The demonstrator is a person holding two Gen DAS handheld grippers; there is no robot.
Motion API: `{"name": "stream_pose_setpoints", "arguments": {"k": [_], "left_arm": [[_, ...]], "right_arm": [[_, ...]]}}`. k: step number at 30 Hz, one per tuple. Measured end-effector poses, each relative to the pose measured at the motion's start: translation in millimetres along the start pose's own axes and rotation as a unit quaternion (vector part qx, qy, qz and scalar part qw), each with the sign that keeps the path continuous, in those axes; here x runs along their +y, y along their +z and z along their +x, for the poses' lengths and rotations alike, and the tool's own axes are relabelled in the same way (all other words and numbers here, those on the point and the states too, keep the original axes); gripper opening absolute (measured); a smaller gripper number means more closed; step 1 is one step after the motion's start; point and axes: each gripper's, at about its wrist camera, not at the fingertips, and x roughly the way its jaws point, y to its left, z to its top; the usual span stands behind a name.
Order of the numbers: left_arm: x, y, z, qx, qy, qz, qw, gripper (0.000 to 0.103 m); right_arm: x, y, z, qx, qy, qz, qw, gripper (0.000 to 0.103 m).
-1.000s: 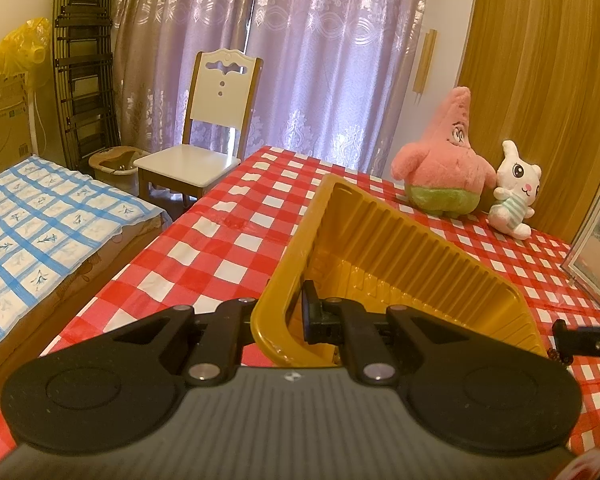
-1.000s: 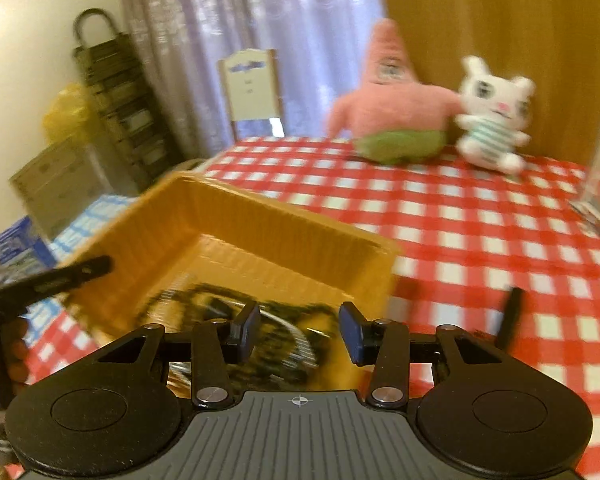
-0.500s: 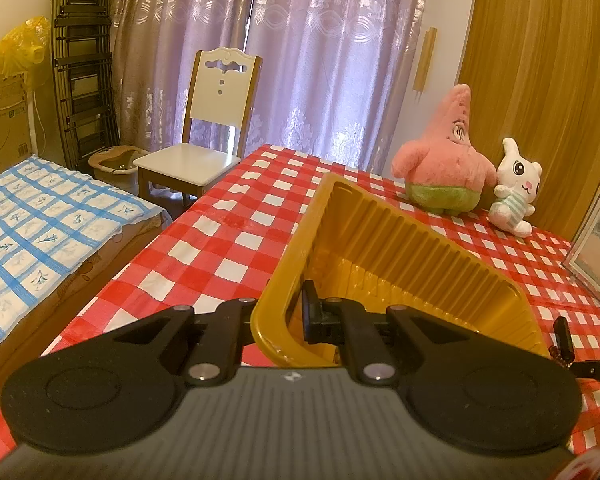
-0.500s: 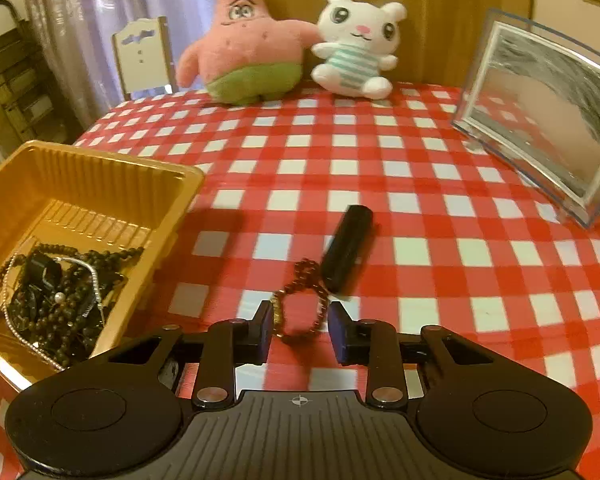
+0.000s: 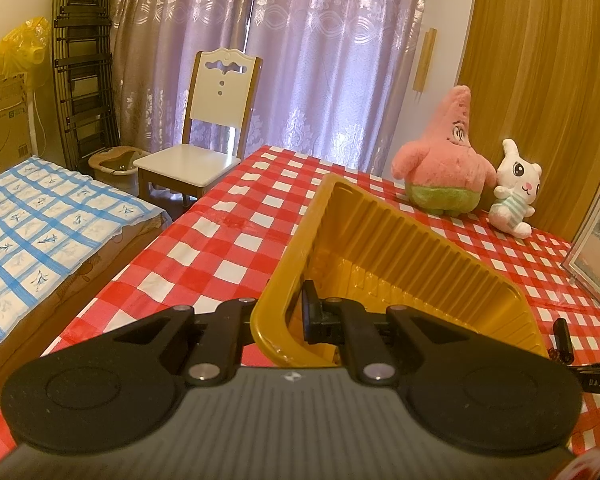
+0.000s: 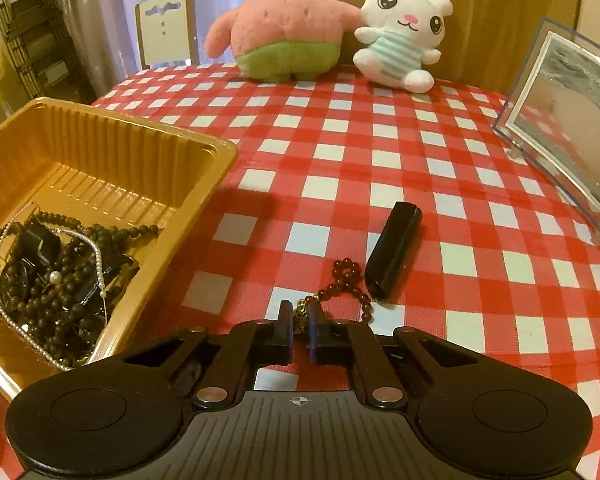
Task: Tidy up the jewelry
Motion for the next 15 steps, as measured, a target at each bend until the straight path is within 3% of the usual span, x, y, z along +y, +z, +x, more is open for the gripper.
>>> {"name": "stream_pose_setpoints", "arguments": {"k": [8,15], "left_arm": [[-0.6,-0.2,1.0,-0.001,-0.001,0.001,1.0,0.01],[-0.2,0.0,0.7,-0.001,-0.001,0.001,1.0,0.01]], "right_arm": [[-5.2,24.5,-49.0,-0.056,0.044,0.043,0.997,0.007],[30.7,51.8,-88.6,-0.102,0.129,0.034,0.986,0.007]]}}
